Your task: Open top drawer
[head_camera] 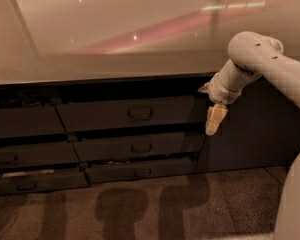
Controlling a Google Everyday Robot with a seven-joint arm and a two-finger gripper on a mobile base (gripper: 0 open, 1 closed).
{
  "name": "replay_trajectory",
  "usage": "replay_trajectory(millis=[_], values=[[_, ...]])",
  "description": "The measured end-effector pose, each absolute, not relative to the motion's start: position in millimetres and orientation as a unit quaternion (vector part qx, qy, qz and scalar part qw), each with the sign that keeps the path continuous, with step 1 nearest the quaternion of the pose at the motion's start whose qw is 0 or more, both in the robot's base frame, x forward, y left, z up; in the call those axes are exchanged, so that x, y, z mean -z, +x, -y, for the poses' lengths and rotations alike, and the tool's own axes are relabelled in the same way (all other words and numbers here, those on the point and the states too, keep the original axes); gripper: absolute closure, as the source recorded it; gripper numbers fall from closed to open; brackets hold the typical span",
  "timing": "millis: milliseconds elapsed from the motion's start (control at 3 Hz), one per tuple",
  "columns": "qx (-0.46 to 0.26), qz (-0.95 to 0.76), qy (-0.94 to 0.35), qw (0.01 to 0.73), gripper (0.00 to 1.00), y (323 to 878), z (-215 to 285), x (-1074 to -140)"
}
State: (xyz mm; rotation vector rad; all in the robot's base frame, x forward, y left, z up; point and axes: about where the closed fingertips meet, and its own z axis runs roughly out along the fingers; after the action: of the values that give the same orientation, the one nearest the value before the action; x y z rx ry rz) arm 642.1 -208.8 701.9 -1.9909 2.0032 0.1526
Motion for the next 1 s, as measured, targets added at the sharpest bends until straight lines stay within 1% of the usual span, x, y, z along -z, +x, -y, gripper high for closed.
replay_trajectory(millis=[333, 667, 1000], values=[[-0.061, -0.715, -0.677, 0.164, 0.00, 647, 219, -702], [-0.076, -0.736, -0.652, 0.169, 0.00, 674, 234, -710], [-0.076, -0.736, -0.651, 0.170, 0.00, 674, 235, -707]])
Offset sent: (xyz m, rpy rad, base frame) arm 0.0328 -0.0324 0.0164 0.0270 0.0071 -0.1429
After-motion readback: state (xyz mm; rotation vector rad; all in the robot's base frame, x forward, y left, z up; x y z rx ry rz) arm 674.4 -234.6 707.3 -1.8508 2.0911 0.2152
